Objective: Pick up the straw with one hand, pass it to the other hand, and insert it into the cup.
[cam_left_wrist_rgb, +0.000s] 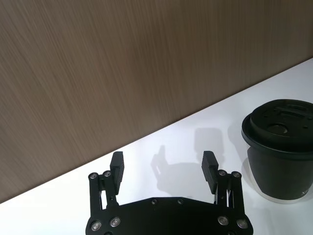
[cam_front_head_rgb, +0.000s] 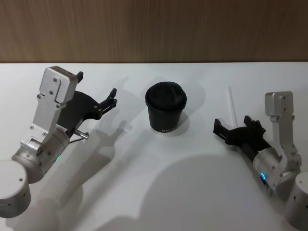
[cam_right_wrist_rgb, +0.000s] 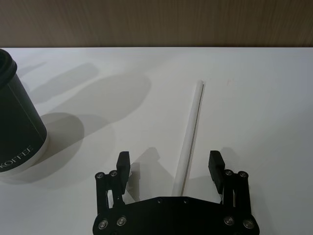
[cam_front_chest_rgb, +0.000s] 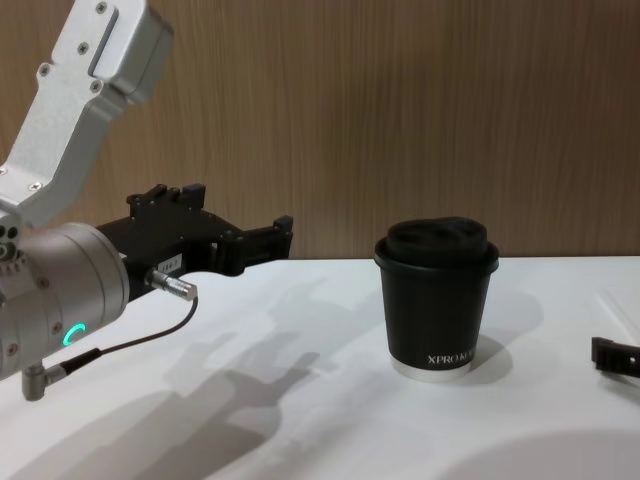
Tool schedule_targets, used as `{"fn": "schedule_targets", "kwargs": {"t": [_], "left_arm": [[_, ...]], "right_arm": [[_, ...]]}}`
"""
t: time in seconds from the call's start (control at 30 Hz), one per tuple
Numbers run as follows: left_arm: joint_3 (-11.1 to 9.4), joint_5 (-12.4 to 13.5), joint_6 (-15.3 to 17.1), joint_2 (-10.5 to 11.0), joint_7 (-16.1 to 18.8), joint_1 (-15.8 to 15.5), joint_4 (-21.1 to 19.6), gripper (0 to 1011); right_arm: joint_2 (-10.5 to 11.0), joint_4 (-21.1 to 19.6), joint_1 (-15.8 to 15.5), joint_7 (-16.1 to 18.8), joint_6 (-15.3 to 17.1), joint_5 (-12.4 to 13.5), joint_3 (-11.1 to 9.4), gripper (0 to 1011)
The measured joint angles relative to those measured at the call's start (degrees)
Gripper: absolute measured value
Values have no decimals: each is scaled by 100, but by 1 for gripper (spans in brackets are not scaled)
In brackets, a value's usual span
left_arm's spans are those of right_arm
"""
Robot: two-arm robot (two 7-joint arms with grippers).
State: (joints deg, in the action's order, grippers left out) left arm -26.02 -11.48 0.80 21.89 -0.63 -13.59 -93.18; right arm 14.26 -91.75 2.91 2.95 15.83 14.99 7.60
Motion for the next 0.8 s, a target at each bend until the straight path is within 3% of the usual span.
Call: {"fn": "schedule_targets", "kwargs": {"t": [0.2,0.43,0.47,0.8], "left_arm": [[0,0,0,0,0,0,0,1003],[0,0,0,0,0,0,0,1003],[0,0,0,0,0,0,0,1003],[0,0,0,0,0,0,0,1003]], "right_arm": [[7,-5,-12,32,13,-11,-15,917],[12,-9,-20,53,27,-17,-22,736],[12,-10,-21,58,30,-18,-23,672],[18,-9,-27,76,44,-24,-27,366]]}}
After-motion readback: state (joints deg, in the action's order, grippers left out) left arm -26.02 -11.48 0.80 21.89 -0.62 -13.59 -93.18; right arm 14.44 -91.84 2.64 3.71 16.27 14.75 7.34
